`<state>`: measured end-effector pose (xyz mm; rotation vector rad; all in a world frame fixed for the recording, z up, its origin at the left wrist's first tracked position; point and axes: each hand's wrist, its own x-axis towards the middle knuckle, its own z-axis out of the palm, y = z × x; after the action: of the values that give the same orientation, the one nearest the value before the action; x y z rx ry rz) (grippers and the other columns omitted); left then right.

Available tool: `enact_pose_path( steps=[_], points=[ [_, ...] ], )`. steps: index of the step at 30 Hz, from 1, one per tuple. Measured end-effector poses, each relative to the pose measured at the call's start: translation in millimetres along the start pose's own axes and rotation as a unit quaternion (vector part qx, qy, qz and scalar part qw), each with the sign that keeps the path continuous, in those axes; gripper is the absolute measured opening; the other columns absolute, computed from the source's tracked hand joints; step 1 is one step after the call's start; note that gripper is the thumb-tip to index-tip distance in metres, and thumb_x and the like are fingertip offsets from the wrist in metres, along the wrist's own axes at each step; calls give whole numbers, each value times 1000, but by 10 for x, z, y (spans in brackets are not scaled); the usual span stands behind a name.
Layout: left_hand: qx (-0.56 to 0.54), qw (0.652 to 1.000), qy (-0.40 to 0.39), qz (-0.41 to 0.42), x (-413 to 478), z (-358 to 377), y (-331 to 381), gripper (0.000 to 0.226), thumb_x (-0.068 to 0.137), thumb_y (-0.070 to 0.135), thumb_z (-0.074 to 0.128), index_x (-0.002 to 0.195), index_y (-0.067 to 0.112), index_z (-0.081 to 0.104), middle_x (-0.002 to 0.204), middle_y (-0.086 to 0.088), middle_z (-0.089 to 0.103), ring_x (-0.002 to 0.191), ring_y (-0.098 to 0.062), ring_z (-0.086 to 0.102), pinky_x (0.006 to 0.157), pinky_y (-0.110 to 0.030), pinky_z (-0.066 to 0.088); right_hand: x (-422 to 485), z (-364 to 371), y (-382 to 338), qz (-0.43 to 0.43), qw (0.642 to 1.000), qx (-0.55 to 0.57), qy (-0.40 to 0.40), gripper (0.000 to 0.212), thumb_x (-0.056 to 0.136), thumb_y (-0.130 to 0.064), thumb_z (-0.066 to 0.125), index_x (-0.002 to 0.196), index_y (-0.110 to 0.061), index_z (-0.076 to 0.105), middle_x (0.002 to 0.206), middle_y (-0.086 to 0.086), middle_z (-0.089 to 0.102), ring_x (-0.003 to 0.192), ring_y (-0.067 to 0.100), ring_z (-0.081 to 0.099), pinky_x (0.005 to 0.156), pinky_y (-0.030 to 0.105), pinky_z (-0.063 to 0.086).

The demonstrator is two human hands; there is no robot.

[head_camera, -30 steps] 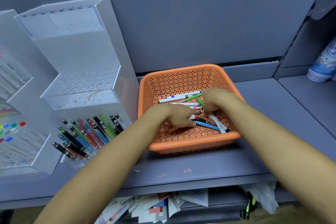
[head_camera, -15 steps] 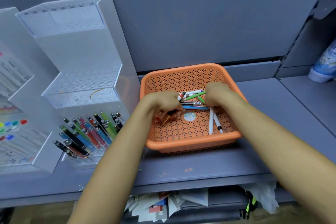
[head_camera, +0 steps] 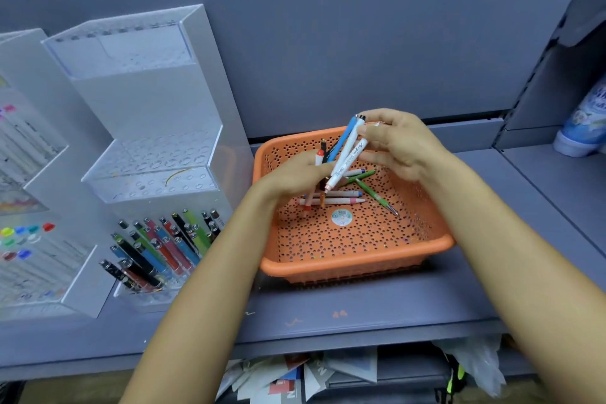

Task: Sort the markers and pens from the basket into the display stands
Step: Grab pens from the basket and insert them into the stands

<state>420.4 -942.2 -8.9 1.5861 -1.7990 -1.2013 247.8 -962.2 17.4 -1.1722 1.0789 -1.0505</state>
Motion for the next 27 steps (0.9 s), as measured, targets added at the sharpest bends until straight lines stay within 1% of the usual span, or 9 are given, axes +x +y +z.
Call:
enact_pose_path(
  steps=[2,3,5,8,11,16,20,23,27],
  points=[
    [-153,988,-22,8,-61,-4,106,28,97,22,52,101,0,68,86,-7,73,81,-18,70,75,-31,57,-68,19,-73,-25,1000,14,-8,17,91,1,56,90,-14,63,81,3,63,62,6,66,58,23,55],
    [-220,975,-31,5,-95,-11,156,25,97,20,51,99,2,67,82,-9,73,77,-20,71,75,-33,58,-94,26,-101,-37,999,23,-11,17,91,1,55,91,-14,63,82,4,64,64,7,66,58,23,54],
    [-291,956,-32,-4,-188,-41,246,24,98,17,47,90,4,65,71,-9,71,63,-18,68,62,-29,58,-150,46,-155,-46,998,45,-18,16,91,1,55,92,-13,63,87,6,65,68,10,67,59,24,54],
    [-317,948,-10,6,-362,-78,361,22,99,14,44,91,6,63,62,-6,67,47,-11,59,42,-20,47,-236,100,-190,-48,995,81,-18,16,91,0,55,94,-13,63,89,7,65,69,11,68,61,25,55],
    [-342,939,29,16,-543,-91,449,21,99,19,46,90,11,62,62,-4,65,42,-8,51,36,-16,38,-352,214,-225,-64,990,129,-7,15,91,0,55,95,-12,63,89,7,66,68,9,67,62,24,55],
    [-272,951,136,51,-912,-50,440,26,99,26,45,80,15,59,59,1,55,39,-5,40,37,-16,31,-616,539,-236,-93,978,184,24,10,87,1,62,95,-4,59,87,14,65,76,19,66,64,22,54],
    [-205,947,226,102,-1202,-97,224,26,99,24,46,87,7,62,52,7,53,41,-7,41,40,-17,33,-844,866,-154,-93,974,207,19,14,86,0,63,95,-6,54,85,12,66,72,16,67,67,23,55],
    [-161,941,273,119,-1427,-172,13,29,100,21,46,73,20,57,51,9,52,43,-4,43,44,-19,34,-976,1139,-74,-103,979,177,10,22,83,5,64,95,-10,53,82,9,66,67,14,66,65,24,56],
    [-138,934,307,122,-1723,-306,-254,22,100,23,45,80,26,53,55,10,54,45,-4,46,45,-18,36,-1116,1525,23,-124,981,148,-2,36,82,7,65,109,-14,53,89,8,66,72,13,67,66,25,56]
  ],
)
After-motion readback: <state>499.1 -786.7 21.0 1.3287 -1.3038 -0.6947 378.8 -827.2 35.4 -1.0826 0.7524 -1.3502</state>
